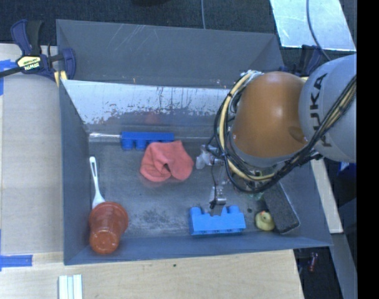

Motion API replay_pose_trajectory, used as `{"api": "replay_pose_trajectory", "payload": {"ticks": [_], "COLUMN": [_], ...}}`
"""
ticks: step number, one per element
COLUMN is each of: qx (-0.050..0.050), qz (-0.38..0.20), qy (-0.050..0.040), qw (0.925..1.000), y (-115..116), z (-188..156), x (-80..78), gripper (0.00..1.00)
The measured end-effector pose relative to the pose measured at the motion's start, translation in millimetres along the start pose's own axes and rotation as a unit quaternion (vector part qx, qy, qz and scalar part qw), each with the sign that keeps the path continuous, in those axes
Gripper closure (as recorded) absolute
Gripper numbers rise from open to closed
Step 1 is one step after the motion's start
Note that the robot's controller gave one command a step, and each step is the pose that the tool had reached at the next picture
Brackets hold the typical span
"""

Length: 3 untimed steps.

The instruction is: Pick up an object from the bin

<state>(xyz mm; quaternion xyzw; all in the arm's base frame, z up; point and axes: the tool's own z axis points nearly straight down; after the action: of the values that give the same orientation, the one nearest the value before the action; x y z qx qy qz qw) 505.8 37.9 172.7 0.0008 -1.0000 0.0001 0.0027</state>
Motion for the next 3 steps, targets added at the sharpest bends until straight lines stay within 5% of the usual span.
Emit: {"api": "replay_pose_trajectory", "payload": {"ticks": [1, 2, 3], "qx": [0.000, -0.001, -0.001], "qz": [0.001, 0.047, 0.071], "qy": [-0.0042, -0.0039, -0.0067], "qw": [1.0000, 0.9989, 0.9975], "y": [0, 12, 44], "z": [-5, -13, 42], "x": [-1.8, -39.3, -43.4], "gripper": [0.00, 0.00, 0.00]}}
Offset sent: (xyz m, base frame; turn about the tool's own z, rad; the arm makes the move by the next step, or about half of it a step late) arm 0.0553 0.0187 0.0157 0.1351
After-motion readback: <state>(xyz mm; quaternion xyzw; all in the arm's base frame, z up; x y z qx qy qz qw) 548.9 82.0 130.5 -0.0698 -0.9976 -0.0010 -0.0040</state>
